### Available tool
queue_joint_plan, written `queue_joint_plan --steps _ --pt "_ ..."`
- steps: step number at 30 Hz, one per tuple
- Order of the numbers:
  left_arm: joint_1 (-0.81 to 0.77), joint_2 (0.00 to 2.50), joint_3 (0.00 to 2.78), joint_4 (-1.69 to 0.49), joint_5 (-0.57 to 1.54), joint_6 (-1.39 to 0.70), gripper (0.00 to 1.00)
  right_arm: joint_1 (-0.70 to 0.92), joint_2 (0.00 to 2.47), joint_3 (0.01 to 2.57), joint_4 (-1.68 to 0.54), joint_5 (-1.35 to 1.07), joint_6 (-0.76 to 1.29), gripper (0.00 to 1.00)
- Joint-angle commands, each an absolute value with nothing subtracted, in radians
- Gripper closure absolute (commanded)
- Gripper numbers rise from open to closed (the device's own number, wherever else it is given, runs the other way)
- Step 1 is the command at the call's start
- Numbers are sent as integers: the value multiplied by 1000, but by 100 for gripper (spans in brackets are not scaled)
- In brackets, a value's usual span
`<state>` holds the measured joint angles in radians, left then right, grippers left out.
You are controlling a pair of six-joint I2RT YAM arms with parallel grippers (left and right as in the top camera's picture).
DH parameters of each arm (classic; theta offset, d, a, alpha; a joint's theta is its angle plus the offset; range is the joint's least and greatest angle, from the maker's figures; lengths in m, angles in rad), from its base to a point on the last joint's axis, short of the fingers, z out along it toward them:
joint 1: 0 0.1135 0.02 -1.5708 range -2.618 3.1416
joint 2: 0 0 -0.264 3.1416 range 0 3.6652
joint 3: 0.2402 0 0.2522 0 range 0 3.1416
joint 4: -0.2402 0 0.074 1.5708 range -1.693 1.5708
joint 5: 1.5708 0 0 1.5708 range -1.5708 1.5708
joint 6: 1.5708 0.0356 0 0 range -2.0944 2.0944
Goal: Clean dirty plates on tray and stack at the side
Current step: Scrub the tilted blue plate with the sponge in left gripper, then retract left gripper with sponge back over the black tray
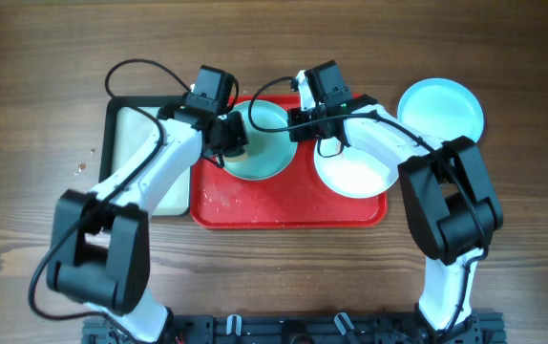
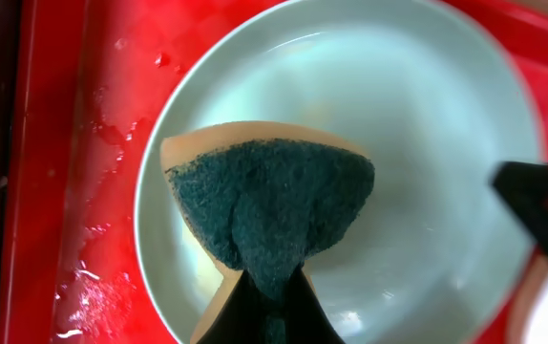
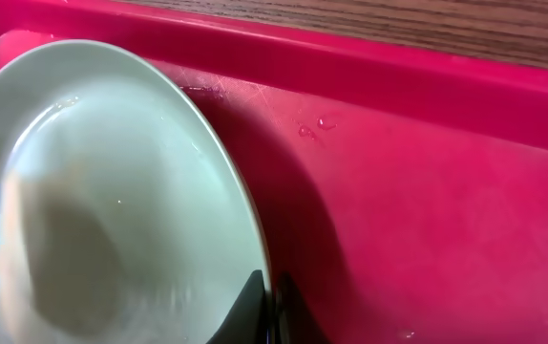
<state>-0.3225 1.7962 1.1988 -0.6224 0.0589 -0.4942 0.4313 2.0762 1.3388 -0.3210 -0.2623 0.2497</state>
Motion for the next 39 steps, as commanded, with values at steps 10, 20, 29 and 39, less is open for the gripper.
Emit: queue_joint_plan --steps 10,20,29,39 --pt "-324 1930 1196 -582 29 -489 96 432 2089 1346 -322 -285 262 96" --pt "-324 1975 1196 -462 401 -513 96 432 2089 1346 -322 -285 261 96" --pt "-316 1947 1203 -381 506 -510 96 432 2089 1346 -321 -285 262 96" --pt "-231 1619 1203 -471 444 -448 96 432 2089 1346 -320 -282 262 95"
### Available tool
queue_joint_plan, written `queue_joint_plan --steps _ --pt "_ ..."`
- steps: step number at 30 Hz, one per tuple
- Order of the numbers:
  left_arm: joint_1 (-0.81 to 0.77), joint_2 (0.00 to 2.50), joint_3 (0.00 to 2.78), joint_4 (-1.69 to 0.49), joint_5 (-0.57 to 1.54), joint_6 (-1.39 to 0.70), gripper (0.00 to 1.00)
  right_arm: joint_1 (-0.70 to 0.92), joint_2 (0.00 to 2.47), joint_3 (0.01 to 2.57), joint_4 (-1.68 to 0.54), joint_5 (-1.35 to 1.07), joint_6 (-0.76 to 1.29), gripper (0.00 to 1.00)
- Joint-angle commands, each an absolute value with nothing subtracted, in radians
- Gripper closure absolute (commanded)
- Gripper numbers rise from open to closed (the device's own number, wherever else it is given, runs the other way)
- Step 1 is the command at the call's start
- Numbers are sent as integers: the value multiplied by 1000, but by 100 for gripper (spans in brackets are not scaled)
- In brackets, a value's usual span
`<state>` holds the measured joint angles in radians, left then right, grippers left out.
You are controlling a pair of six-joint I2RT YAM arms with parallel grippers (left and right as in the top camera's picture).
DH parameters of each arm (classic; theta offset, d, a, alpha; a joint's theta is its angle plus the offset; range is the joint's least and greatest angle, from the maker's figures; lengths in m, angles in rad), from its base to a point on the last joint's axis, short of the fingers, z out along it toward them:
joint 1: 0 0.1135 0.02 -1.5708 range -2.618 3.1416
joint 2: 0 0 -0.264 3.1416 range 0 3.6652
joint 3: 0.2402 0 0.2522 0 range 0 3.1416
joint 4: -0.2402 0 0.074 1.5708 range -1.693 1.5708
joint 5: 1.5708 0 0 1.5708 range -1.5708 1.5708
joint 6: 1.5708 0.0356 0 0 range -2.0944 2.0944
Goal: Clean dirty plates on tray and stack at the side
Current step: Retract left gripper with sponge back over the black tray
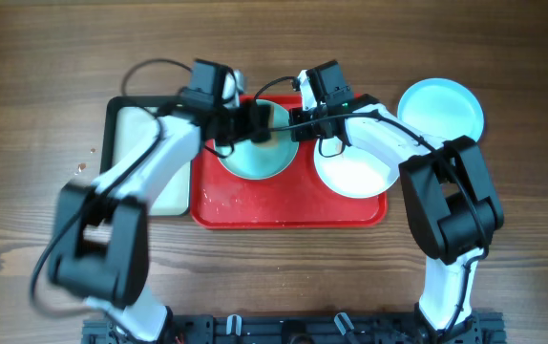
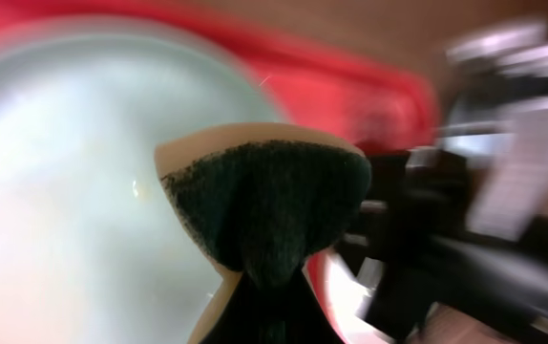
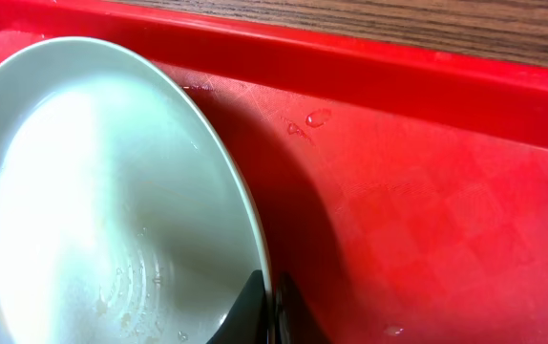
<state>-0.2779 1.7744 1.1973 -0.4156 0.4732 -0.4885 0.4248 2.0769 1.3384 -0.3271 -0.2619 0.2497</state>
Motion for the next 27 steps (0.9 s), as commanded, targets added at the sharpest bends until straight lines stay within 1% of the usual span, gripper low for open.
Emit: queue_joint_plan --steps 1,3,5,8,11,13,16,17,20,21,22,27 --pt "-215 1587 1203 -505 410 -448 96 432 2089 1346 -321 -282 262 96" --pt "-181 1531 1203 -587 324 -430 96 432 2089 1346 -321 -282 262 93" --pt "-138 1483 1203 -696 196 -403 96 432 2089 1346 -322 -282 262 84" --pt "-81 1452 1203 -834 -7 -399 96 432 2089 1346 -321 -281 262 75" --pt "-22 1454 1201 -955 -166 -400 96 432 2089 1346 -323 -268 262 73" --pt "11 1455 1185 -986 -185 -400 96 432 2089 1346 -329 -231 262 72" --pt "56 1455 1145 -974 -185 -400 96 432 2090 1335 -328 -221 262 73" --pt "68 1455 1129 -961 -185 -400 96 432 2090 1331 -329 -221 262 75" --pt "90 1455 1083 -924 -184 -400 96 432 2091 1321 -329 -221 262 85" --pt "91 1455 1071 -914 -184 -400 96 432 2091 1321 -329 -219 261 92" --pt "92 1455 1055 -901 -184 -400 96 432 2091 1321 -324 -217 261 96" --pt "92 1455 1032 -866 -164 -399 96 430 2086 1335 -305 -218 253 96"
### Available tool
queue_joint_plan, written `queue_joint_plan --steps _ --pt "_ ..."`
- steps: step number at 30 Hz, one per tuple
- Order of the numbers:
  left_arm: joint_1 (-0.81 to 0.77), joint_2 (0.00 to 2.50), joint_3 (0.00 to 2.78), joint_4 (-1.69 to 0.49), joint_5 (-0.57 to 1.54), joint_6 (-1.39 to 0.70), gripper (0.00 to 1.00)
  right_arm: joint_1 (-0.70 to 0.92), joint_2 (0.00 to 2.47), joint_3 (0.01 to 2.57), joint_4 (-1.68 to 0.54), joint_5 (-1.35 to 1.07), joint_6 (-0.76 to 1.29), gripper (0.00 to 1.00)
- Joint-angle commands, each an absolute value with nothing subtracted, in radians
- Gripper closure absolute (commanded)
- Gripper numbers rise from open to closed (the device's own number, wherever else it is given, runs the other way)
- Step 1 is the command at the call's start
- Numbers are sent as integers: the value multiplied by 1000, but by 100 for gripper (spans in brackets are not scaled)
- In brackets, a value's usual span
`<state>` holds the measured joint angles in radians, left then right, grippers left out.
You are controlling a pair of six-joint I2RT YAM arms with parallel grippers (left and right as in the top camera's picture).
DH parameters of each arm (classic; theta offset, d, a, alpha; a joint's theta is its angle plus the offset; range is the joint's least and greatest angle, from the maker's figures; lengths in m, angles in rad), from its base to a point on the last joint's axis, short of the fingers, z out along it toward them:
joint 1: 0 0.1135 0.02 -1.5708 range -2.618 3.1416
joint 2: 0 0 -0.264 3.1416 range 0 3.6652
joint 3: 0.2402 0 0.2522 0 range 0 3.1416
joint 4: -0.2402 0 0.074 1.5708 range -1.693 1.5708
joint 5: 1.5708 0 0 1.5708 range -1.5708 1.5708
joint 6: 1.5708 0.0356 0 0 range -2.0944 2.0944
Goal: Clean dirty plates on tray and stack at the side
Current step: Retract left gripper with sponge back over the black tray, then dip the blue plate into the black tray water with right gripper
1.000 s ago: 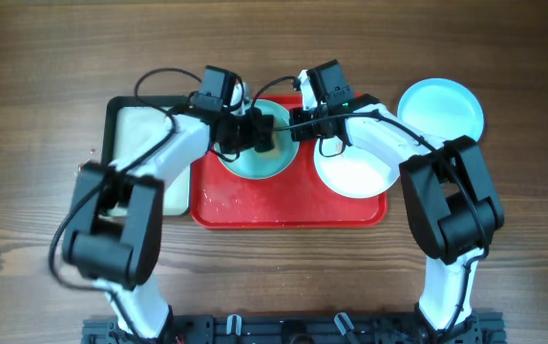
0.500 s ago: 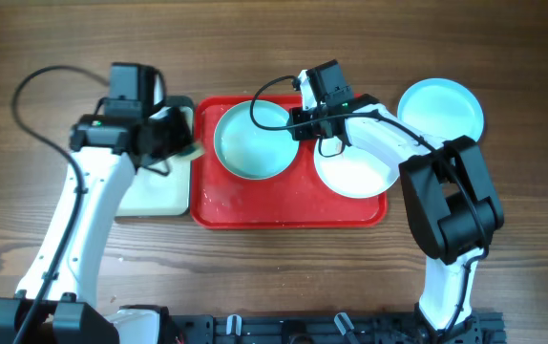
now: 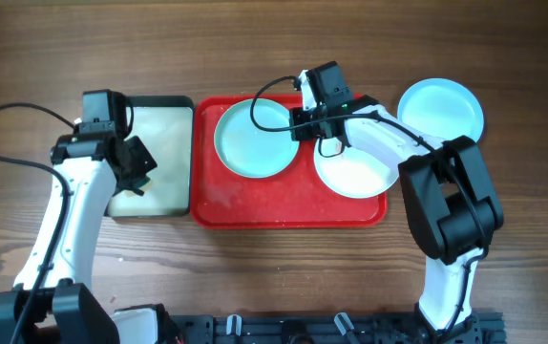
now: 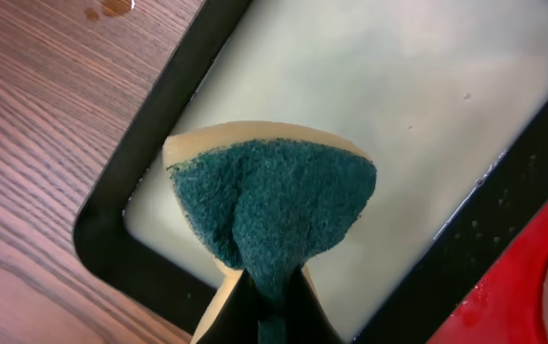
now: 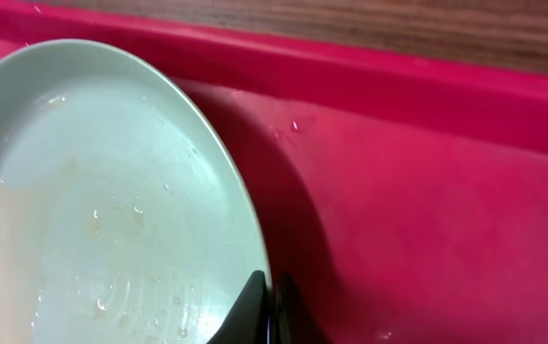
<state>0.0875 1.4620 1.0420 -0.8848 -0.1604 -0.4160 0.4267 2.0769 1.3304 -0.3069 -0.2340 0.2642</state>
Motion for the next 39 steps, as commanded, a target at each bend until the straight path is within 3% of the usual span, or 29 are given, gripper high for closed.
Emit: queue_joint_plan --steps 1,15,23,39 --pt "92 1455 1032 -855 -132 -380 96 427 2069 1345 -315 -217 233 96" --pt "89 1455 1032 -818 -60 -302 96 429 1787 1348 -310 19 193 96" --pt "87 1455 1032 -825 -60 -298 96 477 1786 1348 -281 20 275 96" --pt "70 1453 1032 -818 -106 -292 96 733 1889 1348 -78 231 368 96"
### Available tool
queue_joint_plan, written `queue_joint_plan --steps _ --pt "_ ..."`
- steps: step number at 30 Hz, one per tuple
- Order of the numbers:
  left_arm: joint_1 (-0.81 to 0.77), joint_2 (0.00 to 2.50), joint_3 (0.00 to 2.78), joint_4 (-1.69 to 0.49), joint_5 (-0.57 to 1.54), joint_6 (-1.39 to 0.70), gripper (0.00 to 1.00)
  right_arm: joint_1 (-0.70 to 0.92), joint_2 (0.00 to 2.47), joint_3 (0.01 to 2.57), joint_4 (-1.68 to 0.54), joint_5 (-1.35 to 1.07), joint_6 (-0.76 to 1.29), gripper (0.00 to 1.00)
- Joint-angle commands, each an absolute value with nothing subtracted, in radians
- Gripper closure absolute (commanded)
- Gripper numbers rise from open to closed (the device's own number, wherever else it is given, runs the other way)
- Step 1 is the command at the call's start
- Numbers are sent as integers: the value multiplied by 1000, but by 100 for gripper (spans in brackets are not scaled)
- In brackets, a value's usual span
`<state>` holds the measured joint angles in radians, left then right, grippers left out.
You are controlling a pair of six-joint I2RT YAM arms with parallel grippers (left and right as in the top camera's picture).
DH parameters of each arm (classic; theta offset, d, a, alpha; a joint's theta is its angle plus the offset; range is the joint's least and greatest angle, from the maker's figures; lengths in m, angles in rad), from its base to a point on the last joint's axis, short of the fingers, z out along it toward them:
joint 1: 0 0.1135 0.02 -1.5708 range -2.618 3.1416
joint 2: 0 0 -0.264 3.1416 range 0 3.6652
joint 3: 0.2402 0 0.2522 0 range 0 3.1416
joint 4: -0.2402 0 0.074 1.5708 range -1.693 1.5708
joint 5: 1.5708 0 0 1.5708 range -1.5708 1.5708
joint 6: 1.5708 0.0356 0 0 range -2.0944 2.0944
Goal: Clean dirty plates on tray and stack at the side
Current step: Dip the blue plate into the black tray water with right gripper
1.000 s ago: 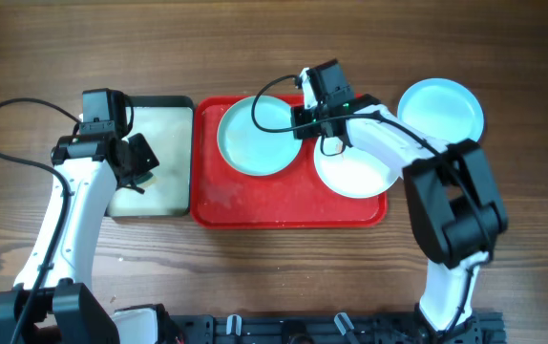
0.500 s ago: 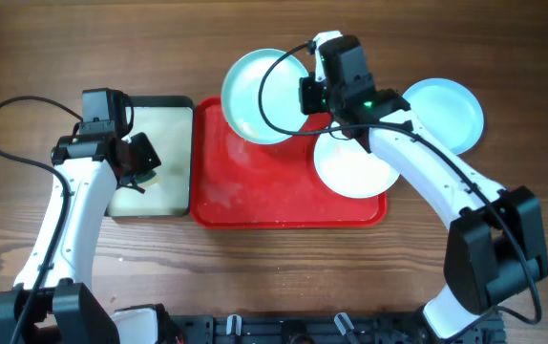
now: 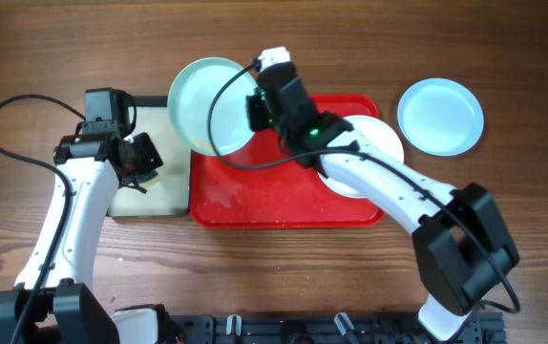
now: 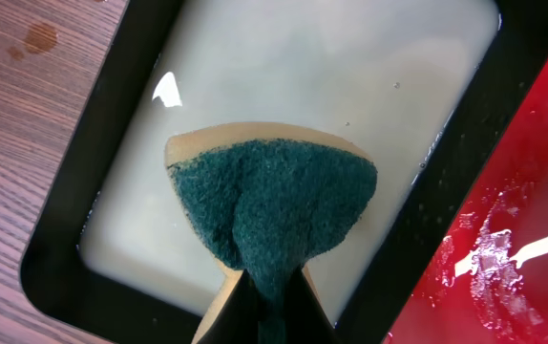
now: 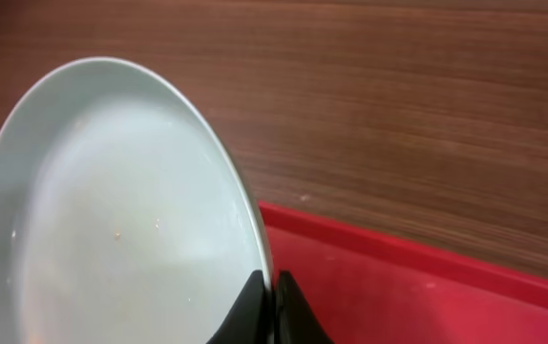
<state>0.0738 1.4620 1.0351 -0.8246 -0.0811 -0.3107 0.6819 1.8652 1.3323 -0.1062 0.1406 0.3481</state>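
Note:
My right gripper (image 3: 252,113) is shut on the rim of a pale green plate (image 3: 207,105), held tilted above the left end of the red tray (image 3: 284,210); the wrist view shows that plate (image 5: 121,210) with small specks on it. A white plate (image 3: 374,143) lies at the tray's right end, partly under my arm. A light blue plate (image 3: 440,116) sits on the table right of the tray. My left gripper (image 3: 140,162) is shut on a green and yellow sponge (image 4: 272,205) over the black basin (image 4: 121,172) of milky water.
The black basin (image 3: 121,199) adjoins the red tray's left side. Wet smears cover the tray floor (image 4: 489,258). Drops lie on the wood (image 4: 35,38) left of the basin. Cables loop from both arms over the table's far side.
My right gripper has lifted the green plate off the tray and carried it left, tilted, toward the basin. The left gripper with the sponge stays over the basin, shifted slightly.
First the left gripper held the sponge on the green plate while the right gripper pinched the plate's rim on the tray. Then the sponge was at the plate's far side. Later it hung over the basin. Now the plate is raised off the tray.

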Motion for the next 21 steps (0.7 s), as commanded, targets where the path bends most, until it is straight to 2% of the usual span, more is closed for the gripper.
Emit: queue_joint_plan --steps 1,7,13,21 --pt "70 1453 1032 -818 -106 -292 96 749 1891 1348 -72 252 368 96" --pt "70 1453 1032 -855 -98 -299 96 823 1892 1348 0 395 252 96" --pt "70 1451 1032 -878 -98 -300 96 834 1893 1348 57 435 147 96" --pt "70 1451 1032 -852 -90 -322 96 834 1924 1348 281 445 -57 96"
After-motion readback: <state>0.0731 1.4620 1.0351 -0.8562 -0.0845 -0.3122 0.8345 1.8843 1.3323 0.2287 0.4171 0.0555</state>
